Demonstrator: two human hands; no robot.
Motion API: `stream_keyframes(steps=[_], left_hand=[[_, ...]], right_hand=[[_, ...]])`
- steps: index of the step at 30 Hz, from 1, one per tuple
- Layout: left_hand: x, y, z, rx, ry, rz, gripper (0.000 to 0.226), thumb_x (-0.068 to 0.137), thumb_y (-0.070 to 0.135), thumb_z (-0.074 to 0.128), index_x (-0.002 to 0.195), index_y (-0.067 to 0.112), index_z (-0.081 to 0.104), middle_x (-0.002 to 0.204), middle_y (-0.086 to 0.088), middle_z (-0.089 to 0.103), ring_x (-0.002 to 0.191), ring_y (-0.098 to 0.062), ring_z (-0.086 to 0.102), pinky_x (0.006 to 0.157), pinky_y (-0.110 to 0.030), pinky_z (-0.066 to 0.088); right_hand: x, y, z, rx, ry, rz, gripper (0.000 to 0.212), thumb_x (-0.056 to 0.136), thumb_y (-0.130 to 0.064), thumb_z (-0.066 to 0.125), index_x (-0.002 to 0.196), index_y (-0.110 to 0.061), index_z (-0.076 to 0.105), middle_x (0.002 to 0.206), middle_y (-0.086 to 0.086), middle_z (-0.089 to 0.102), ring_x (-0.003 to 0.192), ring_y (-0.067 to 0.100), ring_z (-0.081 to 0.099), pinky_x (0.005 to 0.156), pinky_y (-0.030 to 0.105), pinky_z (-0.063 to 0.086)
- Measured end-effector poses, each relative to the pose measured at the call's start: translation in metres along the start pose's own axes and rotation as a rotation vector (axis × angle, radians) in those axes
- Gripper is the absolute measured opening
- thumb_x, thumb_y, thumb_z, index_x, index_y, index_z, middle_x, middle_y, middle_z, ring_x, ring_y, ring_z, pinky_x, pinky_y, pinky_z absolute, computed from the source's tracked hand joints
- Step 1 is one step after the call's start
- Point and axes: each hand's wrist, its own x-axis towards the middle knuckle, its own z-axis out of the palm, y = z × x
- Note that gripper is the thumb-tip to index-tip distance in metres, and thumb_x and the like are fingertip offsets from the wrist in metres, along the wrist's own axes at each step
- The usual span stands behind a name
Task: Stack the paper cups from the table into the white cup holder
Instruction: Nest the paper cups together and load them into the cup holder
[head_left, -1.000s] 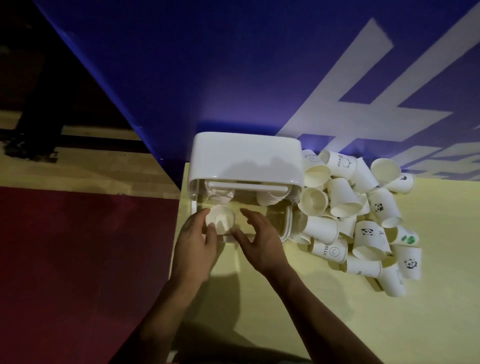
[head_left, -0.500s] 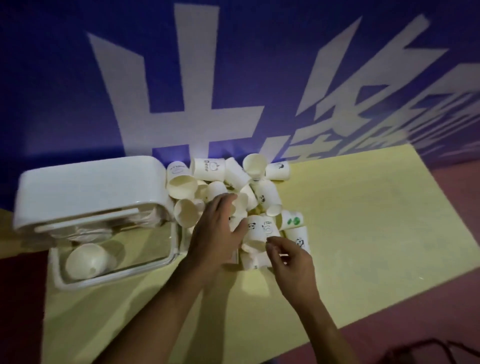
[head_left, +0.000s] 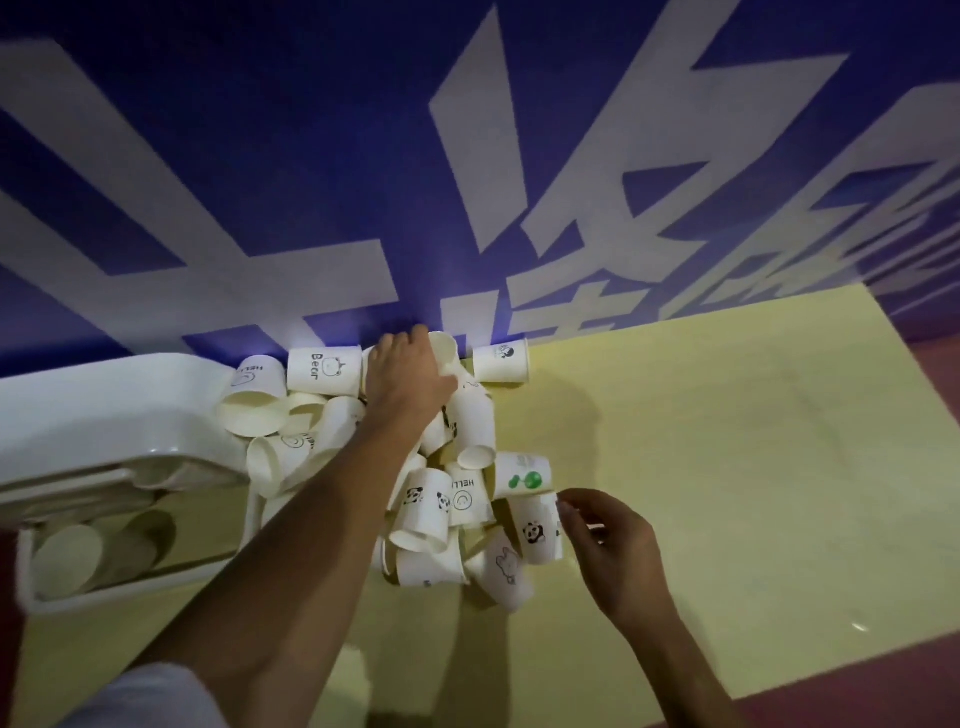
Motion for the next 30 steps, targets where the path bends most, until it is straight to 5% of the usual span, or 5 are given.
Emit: stream_keyframes(steps=[5, 11, 17, 23, 30], left_hand=[[-0.029, 0.008, -0.028, -0.350, 0.080, -0.052, 0.069, 0.078, 0.047, 0.083, 0.134, 0.023, 0.050, 0.132, -0.001, 0.057, 0.115, -0.023, 0.055, 0.093, -0.038, 0.049], [-0.095, 0.006, -0.044, -0.647, 0.122, -0.087, 0.069, 0.081, 0.050, 0.080, 0.141, 0.029, 0.053, 0.138, 0.013, 0.051, 0.119, -0.002, 0.045, 0.088, -0.013, 0.036], [-0.115, -0.003, -0.036, -0.755, 0.132, -0.101, 0.063, 0.083, 0.040, 0.081, 0.139, 0.032, 0.053, 0.133, 0.021, 0.050, 0.121, 0.014, 0.043, 0.094, 0.004, 0.028], [-0.120, -0.009, -0.037, -0.788, 0.120, -0.080, 0.068, 0.076, 0.039, 0.087, 0.132, 0.042, 0.049, 0.127, 0.038, 0.046, 0.122, 0.012, 0.044, 0.097, -0.003, 0.034], [-0.136, -0.033, -0.038, -0.849, 0.097, -0.099, 0.074, 0.070, 0.038, 0.091, 0.133, 0.034, 0.052, 0.128, 0.020, 0.055, 0.119, 0.003, 0.051, 0.090, -0.012, 0.042]], right_hand=[[0.069, -0.005, -0.009, -0.072, 0.015, -0.042, 0.014, 0.092, -0.024, 0.073, 0.107, -0.025, 0.073, 0.107, -0.008, 0.074, 0.081, 0.000, 0.067, 0.066, 0.006, 0.045], [0.195, -0.025, 0.022, -0.506, -0.152, -0.297, 0.082, 0.080, -0.029, 0.085, 0.150, -0.022, 0.045, 0.151, 0.006, 0.045, 0.128, 0.030, 0.051, 0.100, 0.047, 0.053], [0.244, -0.009, 0.059, -0.923, -0.196, -0.424, 0.096, 0.070, -0.031, 0.089, 0.148, -0.031, 0.033, 0.154, 0.005, 0.031, 0.133, 0.036, 0.043, 0.096, 0.056, 0.054], [0.224, 0.001, 0.050, -0.596, -0.171, -0.313, 0.078, 0.074, -0.025, 0.087, 0.139, -0.011, 0.046, 0.132, 0.012, 0.057, 0.116, 0.034, 0.057, 0.088, 0.045, 0.055], [0.135, -0.035, 0.002, -0.279, 0.079, -0.458, 0.086, 0.069, -0.036, 0.093, 0.137, -0.009, 0.048, 0.127, 0.005, 0.055, 0.110, 0.016, 0.053, 0.086, 0.022, 0.048]])
